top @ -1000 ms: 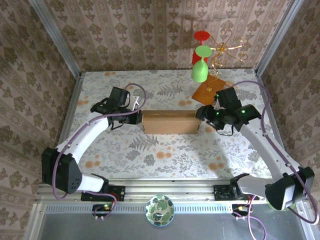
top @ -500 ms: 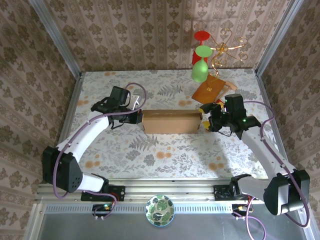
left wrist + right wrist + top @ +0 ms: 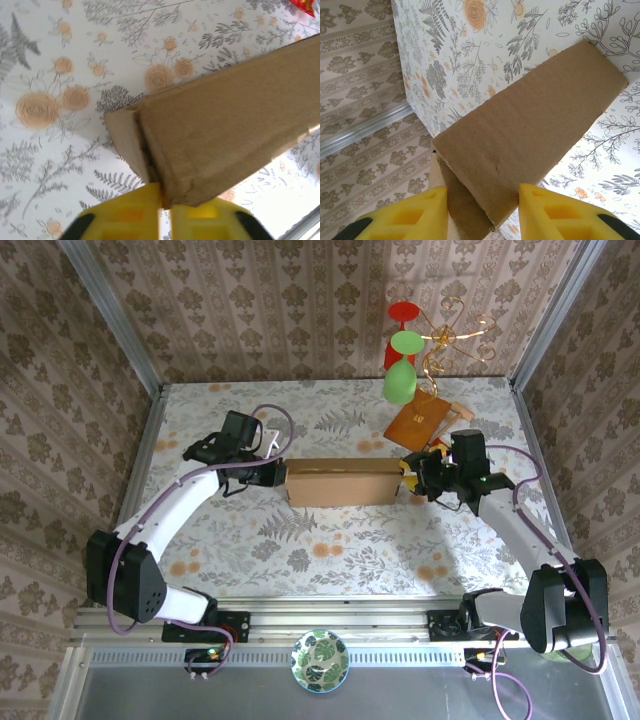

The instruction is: Fold the paper box

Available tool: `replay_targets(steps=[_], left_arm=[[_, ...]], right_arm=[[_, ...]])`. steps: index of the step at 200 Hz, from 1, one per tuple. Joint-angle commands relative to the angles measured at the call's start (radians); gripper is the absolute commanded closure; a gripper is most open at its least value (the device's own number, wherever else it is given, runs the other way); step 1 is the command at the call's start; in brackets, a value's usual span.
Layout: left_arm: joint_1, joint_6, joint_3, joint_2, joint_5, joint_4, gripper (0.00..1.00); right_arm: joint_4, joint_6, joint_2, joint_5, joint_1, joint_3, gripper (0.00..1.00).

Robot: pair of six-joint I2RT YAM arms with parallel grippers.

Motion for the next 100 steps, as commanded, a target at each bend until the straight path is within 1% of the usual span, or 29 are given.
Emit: replay_targets(steps=[1, 8, 16, 34, 63, 100], left_arm=[[0.002, -0.059, 0.021, 0.014, 0.035, -0.068, 0.67], [0.012, -0.081, 0.025, 0.005, 0.066, -0.067, 0.59], [0.028, -0.115, 0.026, -0.007, 0.105, -0.061, 0.55], [0.066, -0.193, 0.025, -0.042, 0.186, -0.053, 0.52], [0.14, -0.328, 0.006, -0.087, 0.269, 0.01, 0.5], [0.145, -0.364, 0.039, -0.029, 0.293, 0.045, 0.47]], right_arm=[[-0.01, -0.012, 0.025, -0.002, -0.005, -0.03, 0.64], [-0.013, -0.016, 0.029, -0.001, -0.007, -0.027, 0.65], [-0.016, -0.02, 0.033, 0.002, -0.006, -0.024, 0.66], [-0.027, -0.034, 0.042, 0.003, -0.009, -0.014, 0.67], [-0.03, -0.041, 0.05, 0.002, -0.008, -0.007, 0.69], [-0.031, -0.042, 0.057, -0.001, -0.008, -0.001, 0.69]])
